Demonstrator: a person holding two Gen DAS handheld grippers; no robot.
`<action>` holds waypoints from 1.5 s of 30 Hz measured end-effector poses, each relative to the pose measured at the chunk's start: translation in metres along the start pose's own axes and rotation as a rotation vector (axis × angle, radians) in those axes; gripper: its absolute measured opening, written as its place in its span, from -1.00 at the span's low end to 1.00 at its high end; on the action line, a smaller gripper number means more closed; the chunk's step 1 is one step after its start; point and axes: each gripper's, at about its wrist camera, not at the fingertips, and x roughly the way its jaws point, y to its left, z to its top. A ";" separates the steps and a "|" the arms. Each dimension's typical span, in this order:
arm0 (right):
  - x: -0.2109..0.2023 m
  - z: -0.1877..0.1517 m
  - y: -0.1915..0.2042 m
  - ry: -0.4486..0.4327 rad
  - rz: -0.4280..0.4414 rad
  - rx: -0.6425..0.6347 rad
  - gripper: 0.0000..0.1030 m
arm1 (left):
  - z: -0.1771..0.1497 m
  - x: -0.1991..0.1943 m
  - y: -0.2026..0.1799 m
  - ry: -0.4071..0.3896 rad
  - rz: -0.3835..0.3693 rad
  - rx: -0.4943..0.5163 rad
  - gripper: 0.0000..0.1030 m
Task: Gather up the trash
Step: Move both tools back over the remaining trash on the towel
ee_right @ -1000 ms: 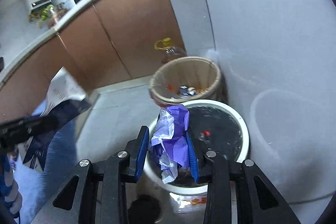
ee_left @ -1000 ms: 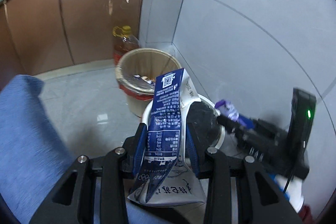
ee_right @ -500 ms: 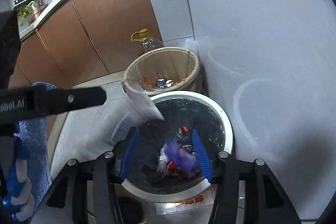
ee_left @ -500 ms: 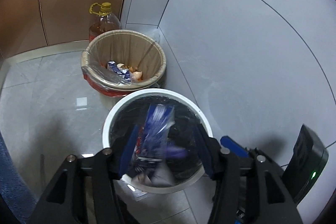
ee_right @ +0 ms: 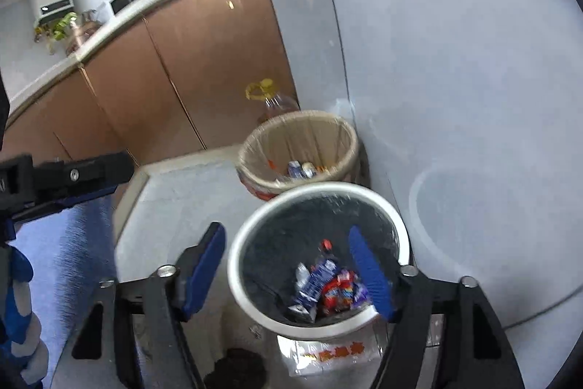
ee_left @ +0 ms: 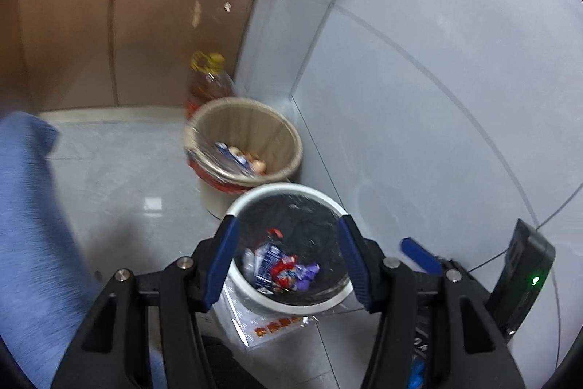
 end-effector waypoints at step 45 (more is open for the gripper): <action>-0.200 -0.001 0.261 -0.204 0.498 -0.386 1.00 | -0.206 -0.391 0.172 -0.457 0.357 -0.213 0.54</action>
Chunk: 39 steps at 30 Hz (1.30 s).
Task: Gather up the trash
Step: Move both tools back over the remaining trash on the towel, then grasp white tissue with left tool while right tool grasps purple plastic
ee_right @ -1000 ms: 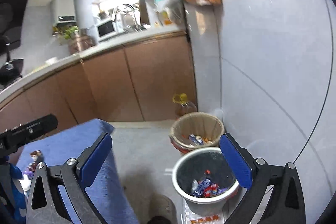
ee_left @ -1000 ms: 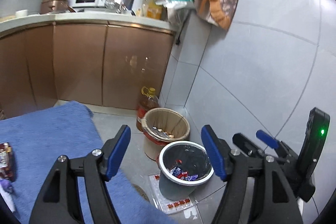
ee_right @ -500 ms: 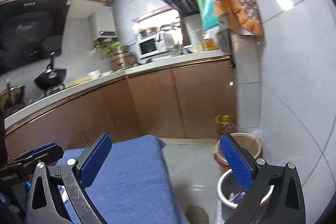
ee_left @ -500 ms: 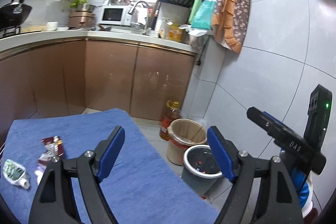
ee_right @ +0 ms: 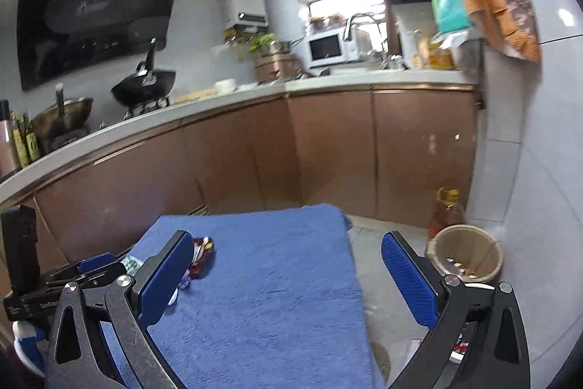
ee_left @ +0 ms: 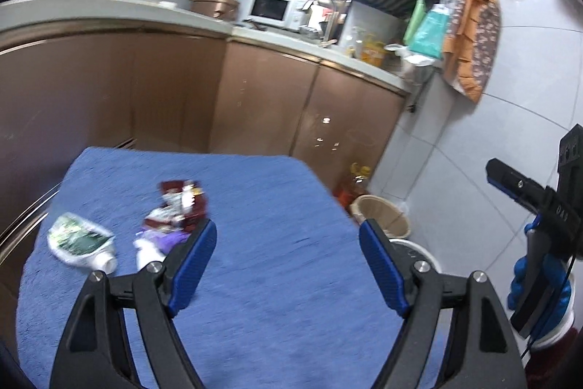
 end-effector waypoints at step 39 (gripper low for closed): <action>0.270 -0.099 0.128 0.520 0.535 -0.094 0.16 | -0.075 0.121 0.141 0.290 0.105 -0.175 -0.18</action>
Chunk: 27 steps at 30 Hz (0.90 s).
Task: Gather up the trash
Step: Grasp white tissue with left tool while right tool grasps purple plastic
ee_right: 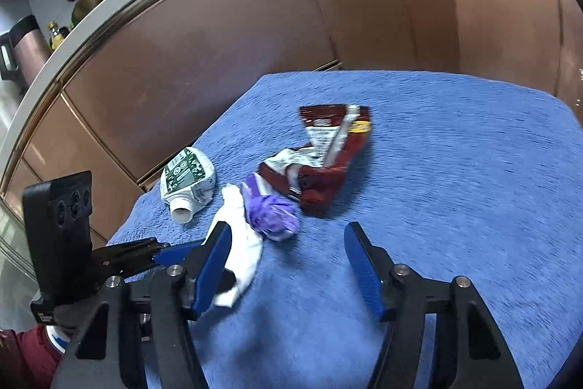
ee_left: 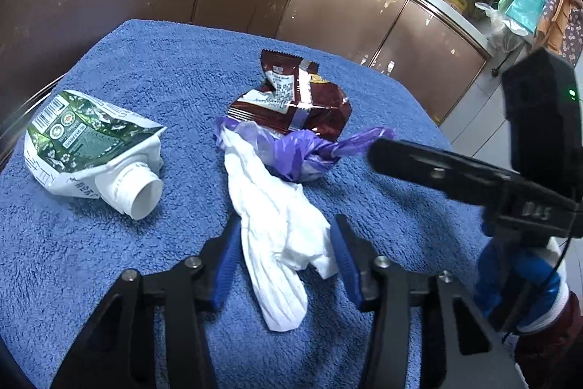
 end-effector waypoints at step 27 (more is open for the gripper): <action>-0.057 -0.007 0.016 -0.090 -0.037 0.004 -0.72 | -0.008 -0.035 -0.001 -0.071 -0.040 -0.076 -0.81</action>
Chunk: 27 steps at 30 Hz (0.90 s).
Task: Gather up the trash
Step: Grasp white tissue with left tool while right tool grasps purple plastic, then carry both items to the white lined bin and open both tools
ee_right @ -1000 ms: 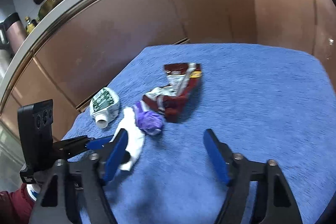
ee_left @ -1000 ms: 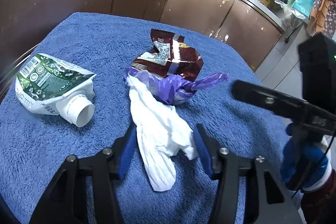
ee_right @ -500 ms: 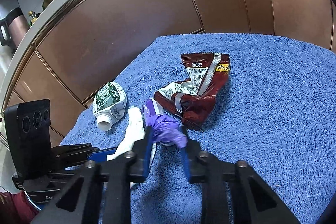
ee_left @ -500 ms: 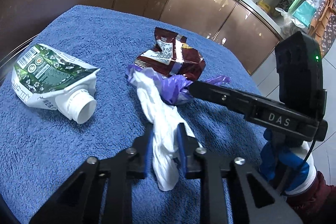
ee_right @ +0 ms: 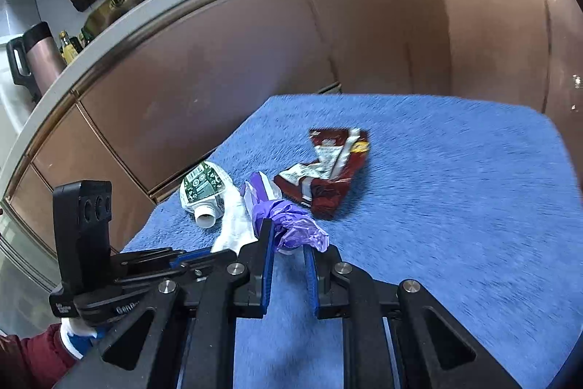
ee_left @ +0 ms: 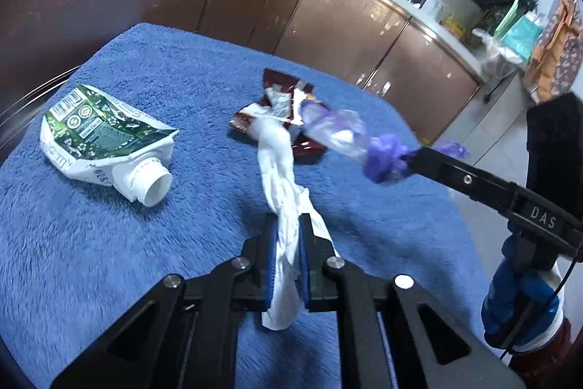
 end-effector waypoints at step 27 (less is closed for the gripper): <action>-0.231 -0.057 0.018 -0.362 -0.182 0.050 -0.71 | -0.005 -0.161 -0.123 -0.230 -0.028 0.154 -0.81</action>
